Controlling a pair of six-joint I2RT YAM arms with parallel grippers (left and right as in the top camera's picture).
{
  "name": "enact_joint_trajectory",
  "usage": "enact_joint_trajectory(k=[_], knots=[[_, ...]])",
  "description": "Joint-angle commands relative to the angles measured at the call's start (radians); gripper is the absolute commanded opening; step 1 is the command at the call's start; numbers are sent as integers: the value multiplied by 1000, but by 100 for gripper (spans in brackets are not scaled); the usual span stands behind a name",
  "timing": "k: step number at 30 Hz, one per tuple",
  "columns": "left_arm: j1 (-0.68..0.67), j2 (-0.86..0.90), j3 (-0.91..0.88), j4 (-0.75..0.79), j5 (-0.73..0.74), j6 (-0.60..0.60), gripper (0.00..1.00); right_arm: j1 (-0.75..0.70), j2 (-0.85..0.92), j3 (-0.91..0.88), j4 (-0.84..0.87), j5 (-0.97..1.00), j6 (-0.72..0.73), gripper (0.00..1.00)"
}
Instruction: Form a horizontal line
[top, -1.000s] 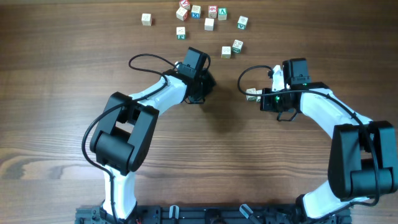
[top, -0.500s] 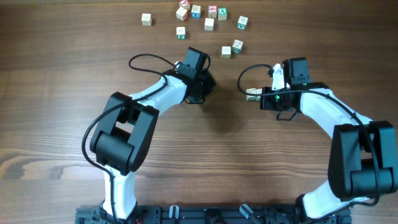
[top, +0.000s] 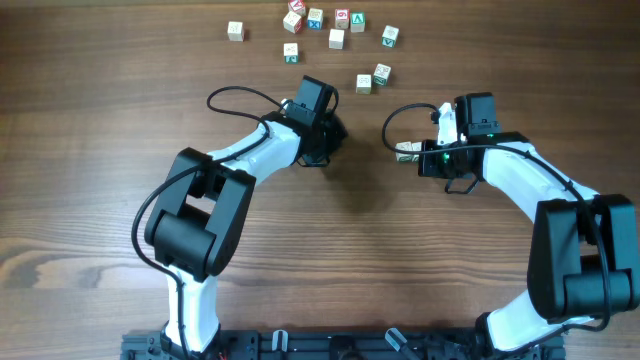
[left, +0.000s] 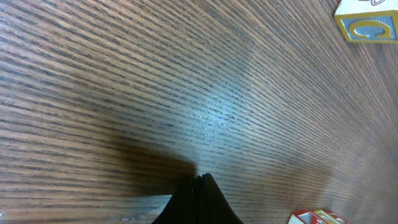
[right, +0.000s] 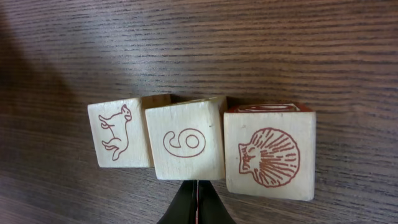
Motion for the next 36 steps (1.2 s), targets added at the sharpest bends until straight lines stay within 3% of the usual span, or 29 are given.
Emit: enact_joint_trajectory(k=[1, 36], knots=[[1, 34, -23, -12, -48, -6, 4, 3, 15, -10, 11, -20, -17, 4], [1, 34, -23, -12, -48, -6, 4, 3, 15, -10, 6, -20, -17, 4]])
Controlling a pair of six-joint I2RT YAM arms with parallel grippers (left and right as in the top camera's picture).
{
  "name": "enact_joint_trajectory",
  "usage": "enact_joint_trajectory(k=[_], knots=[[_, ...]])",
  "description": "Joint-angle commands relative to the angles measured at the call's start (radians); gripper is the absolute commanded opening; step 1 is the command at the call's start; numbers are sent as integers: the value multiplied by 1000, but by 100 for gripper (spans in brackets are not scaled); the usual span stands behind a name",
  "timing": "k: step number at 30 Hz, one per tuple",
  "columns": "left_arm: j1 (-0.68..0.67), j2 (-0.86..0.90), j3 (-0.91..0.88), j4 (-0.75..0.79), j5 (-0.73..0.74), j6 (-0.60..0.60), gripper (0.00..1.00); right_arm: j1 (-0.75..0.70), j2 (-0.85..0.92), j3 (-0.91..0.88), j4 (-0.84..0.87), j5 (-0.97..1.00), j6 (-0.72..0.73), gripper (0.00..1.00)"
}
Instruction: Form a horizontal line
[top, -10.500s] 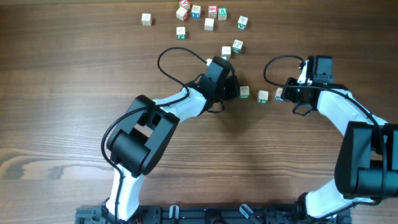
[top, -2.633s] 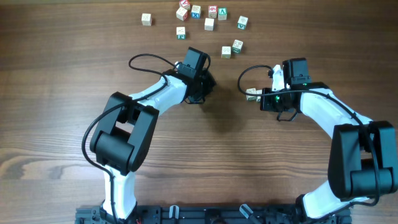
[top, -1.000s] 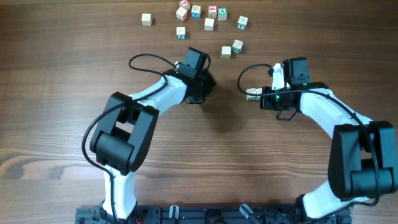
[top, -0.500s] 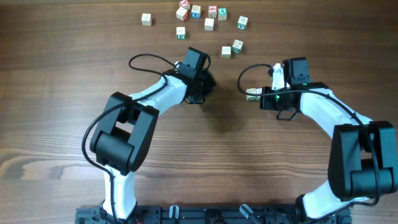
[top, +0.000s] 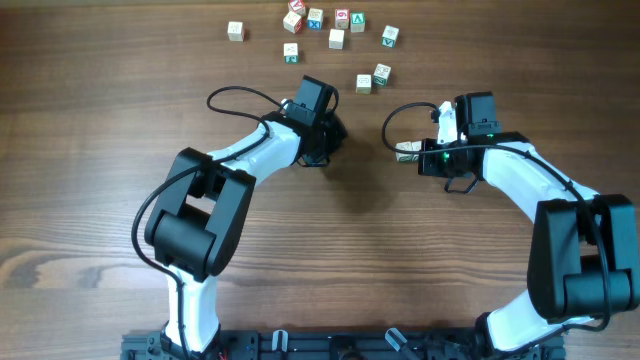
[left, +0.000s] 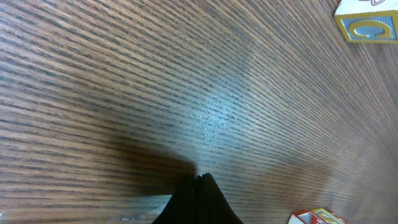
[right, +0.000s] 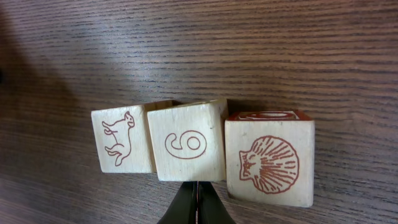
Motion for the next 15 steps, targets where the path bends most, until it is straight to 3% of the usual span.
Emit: enact_joint_trajectory(k=[1, 15], knots=[[1, 34, -23, -12, -48, -6, 4, 3, 15, -10, -8, -20, -17, 4], [1, 34, -23, -12, -48, -6, 4, 3, 15, -10, -2, -20, -17, 4]])
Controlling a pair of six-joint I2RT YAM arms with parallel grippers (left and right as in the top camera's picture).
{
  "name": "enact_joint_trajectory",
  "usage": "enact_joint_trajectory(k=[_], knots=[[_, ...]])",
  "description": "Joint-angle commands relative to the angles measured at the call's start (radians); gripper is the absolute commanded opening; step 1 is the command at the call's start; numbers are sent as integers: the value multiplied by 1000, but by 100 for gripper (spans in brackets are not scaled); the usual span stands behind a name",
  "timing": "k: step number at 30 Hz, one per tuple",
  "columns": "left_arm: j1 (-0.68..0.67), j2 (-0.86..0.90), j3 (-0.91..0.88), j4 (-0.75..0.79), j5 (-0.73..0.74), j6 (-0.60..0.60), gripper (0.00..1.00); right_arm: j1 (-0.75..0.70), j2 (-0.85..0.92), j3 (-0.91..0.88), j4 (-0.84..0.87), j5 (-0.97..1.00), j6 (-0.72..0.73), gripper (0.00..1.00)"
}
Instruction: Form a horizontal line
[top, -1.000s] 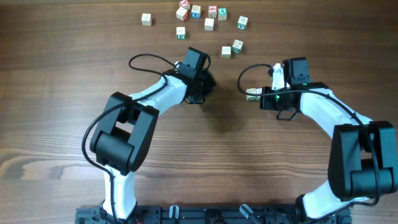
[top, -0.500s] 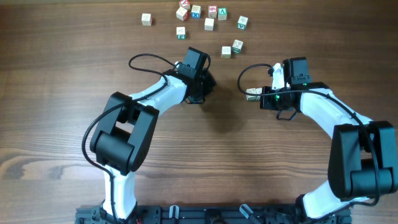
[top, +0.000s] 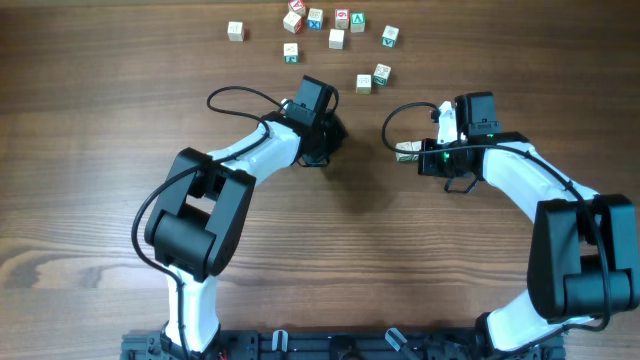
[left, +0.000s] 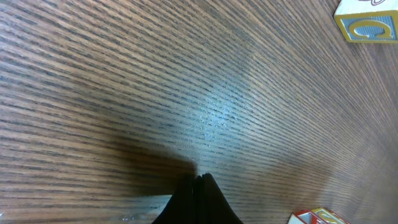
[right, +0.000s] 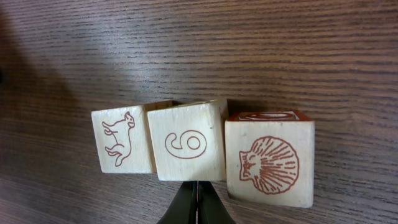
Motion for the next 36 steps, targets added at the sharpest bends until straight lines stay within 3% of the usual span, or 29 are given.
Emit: enact_joint_trajectory(k=[1, 36], knots=[[1, 34, -23, -12, -48, -6, 4, 3, 15, -10, -6, -20, -16, 4], [1, 34, -23, -12, -48, -6, 4, 3, 15, -10, -8, -19, -17, 4]])
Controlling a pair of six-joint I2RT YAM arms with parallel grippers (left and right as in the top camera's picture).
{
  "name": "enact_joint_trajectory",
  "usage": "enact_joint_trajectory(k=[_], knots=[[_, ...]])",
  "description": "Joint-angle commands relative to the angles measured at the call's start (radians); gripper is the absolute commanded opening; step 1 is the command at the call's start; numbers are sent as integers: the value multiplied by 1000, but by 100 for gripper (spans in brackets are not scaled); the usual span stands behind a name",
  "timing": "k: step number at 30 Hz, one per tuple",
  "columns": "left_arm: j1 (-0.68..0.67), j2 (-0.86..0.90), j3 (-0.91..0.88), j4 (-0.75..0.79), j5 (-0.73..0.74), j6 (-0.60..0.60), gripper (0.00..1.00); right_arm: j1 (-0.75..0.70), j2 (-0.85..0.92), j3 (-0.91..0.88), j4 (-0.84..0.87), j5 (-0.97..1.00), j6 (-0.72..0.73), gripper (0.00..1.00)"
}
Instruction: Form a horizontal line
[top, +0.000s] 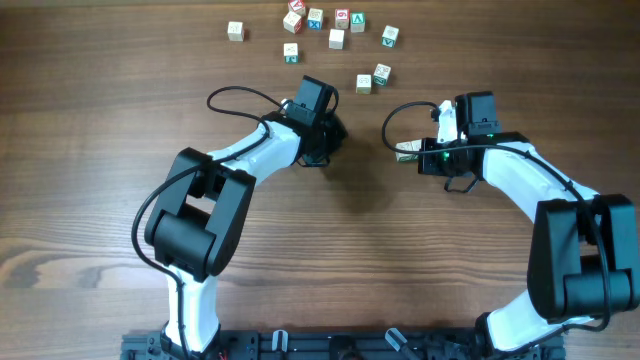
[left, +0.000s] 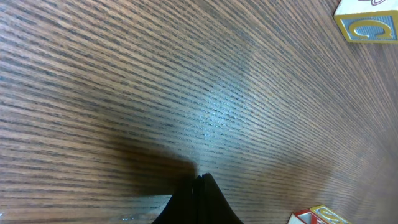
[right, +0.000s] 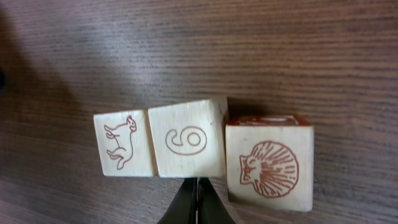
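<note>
Three wooden blocks stand side by side in a row in the right wrist view: an animal block, a "6" block and a larger shell block. My right gripper is shut and holds nothing, its tip just in front of the "6" block. From overhead the row peeks out beside the right gripper. My left gripper rests low on bare wood, shut and holding nothing, as the left wrist view confirms.
Several loose blocks lie scattered at the table's far edge: one alone, a cluster and a pair. A yellow "C" block and a red-edged block show near the left gripper. Cables arc over both arms.
The right wrist view has shifted slightly, and the "6" block's near edge now lines up more closely with the animal block's. The left arm and the loose blocks are unchanged.
At the oldest moment the three blocks stood together with the "6" block slightly skewed and jutting toward my shut right gripper. Over the later moments the row looked steadily straighter. The left gripper stayed shut on the wood throughout.
</note>
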Motion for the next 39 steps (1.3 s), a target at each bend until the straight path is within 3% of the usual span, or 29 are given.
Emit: enact_joint_trajectory(k=[1, 9, 13, 20, 39], knots=[[1, 34, -23, -11, -48, -6, 4, 3, 15, -10, -23, -19, -17, 4], [1, 34, -23, -12, -48, -6, 4, 3, 15, -10, -161, -4, -17, 4], [1, 34, -23, -12, -48, -6, 4, 3, 15, -10, -209, 138, 52, 4], [1, 34, -23, -12, -48, -6, 4, 3, 15, -10, -161, 259, 57, 5], [1, 34, -23, -11, -48, -6, 4, 3, 15, -10, -32, 197, 32, 4]])
